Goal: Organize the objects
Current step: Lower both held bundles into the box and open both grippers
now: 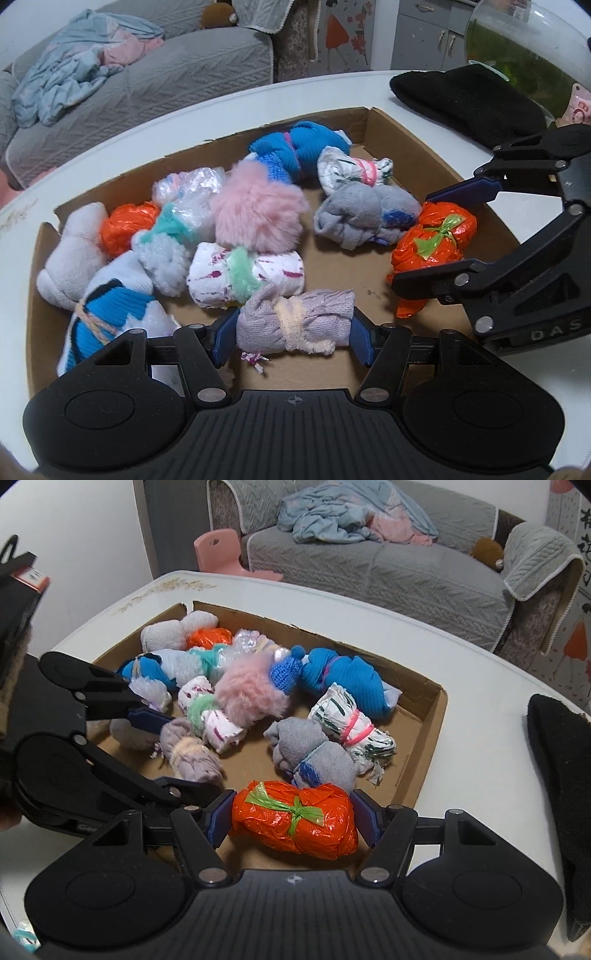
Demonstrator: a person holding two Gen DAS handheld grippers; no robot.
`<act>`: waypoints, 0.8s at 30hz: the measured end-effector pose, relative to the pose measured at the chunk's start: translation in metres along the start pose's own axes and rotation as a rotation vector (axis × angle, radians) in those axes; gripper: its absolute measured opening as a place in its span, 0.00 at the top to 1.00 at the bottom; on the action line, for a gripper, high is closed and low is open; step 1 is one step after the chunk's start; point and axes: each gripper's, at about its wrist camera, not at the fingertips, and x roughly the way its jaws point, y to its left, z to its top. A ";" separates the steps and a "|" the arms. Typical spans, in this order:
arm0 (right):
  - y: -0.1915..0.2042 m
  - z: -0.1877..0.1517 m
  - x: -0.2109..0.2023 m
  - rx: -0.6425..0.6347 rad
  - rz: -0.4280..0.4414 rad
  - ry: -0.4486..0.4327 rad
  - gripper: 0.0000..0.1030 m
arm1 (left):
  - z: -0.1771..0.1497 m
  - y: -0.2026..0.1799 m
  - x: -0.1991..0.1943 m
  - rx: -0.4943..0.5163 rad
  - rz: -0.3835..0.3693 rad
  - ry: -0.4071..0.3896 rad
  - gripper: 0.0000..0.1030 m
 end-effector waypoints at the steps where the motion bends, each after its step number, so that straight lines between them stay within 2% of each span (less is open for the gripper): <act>1: 0.000 0.000 0.002 -0.003 -0.001 0.005 0.39 | 0.000 0.001 0.000 0.000 0.004 0.000 0.35; 12: -0.009 0.007 0.012 -0.004 -0.004 -0.010 0.39 | 0.005 0.014 0.006 -0.160 0.056 -0.030 0.35; 16: -0.009 0.005 0.016 -0.078 -0.006 -0.032 0.38 | 0.004 0.017 0.002 -0.202 0.045 -0.045 0.35; 24: 0.000 0.002 0.024 -0.204 -0.029 -0.037 0.36 | 0.003 0.012 0.005 -0.211 0.093 -0.047 0.35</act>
